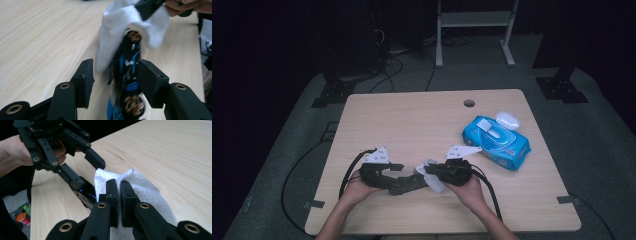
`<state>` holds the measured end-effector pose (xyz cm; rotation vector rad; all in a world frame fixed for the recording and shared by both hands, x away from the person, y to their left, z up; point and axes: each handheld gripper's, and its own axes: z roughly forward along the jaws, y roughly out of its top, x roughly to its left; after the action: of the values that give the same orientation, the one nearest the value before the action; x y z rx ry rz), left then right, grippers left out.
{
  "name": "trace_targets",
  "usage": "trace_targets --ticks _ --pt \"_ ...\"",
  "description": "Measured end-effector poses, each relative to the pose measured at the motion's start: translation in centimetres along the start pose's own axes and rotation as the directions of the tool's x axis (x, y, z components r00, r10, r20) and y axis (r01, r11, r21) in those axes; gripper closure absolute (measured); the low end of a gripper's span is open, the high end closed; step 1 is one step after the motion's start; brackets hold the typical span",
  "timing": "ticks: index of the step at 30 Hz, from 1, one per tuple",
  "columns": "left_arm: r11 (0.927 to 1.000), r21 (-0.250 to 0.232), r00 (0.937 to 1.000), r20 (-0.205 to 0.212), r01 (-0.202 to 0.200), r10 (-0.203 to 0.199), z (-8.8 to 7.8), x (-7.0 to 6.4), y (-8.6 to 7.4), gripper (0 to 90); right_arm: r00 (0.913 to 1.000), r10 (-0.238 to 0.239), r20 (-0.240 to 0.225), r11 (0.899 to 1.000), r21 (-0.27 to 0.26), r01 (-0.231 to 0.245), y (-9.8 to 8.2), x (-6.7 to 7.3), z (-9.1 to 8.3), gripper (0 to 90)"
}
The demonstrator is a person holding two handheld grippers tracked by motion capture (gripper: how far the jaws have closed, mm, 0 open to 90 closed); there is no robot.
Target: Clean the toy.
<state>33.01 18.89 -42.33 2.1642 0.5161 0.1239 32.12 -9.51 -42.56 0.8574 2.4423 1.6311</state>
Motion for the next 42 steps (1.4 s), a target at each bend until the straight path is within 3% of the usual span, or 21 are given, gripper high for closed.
trace_targets --ticks 4,12,15,25,31,39,41,42 --pt "0.9978 -0.034 0.9982 0.020 0.057 -0.057 0.0 0.6 -0.7 46.5 0.9999 -0.012 0.001 0.999 0.042 0.012 0.0 0.0 1.1 86.0" --pt "0.9949 -0.041 0.9955 0.026 0.092 -0.091 0.1 0.7 -0.9 41.5 1.0000 -0.003 0.007 0.998 0.065 0.003 -0.5 -0.4 1.5 86.1" --pt "0.9940 -0.034 0.9931 0.060 0.104 -0.102 0.4 0.4 -1.0 37.3 0.9999 -0.012 0.004 0.998 0.069 0.012 -0.6 -0.1 1.3 86.1" --pt "0.9996 0.027 0.9989 0.046 0.005 -0.006 1.1 -2.1 -1.1 28.3 0.9981 -0.054 -0.031 0.995 0.078 0.056 -2.0 1.5 -0.3 86.0" --pt "0.9997 0.020 0.9992 0.035 0.017 -0.018 1.7 -2.5 -1.8 27.8 0.9977 -0.062 -0.028 0.994 0.084 0.064 -2.7 1.7 -0.6 86.1" --pt "0.9942 0.100 0.9992 -0.006 -0.039 0.040 3.2 -3.1 -2.2 25.5 0.9965 -0.081 -0.017 0.986 0.144 0.083 -3.6 1.8 -0.2 86.1" --pt "0.9908 0.129 0.9991 0.008 -0.041 0.041 3.6 -3.3 -2.2 23.0 0.9968 -0.079 -0.004 0.983 0.164 0.079 -4.0 1.6 0.1 86.0" --pt "0.9916 0.121 0.9989 0.002 -0.046 0.046 3.7 -3.3 -2.2 23.8 0.9969 -0.078 0.006 0.982 0.171 0.076 -4.2 1.5 0.2 86.0"
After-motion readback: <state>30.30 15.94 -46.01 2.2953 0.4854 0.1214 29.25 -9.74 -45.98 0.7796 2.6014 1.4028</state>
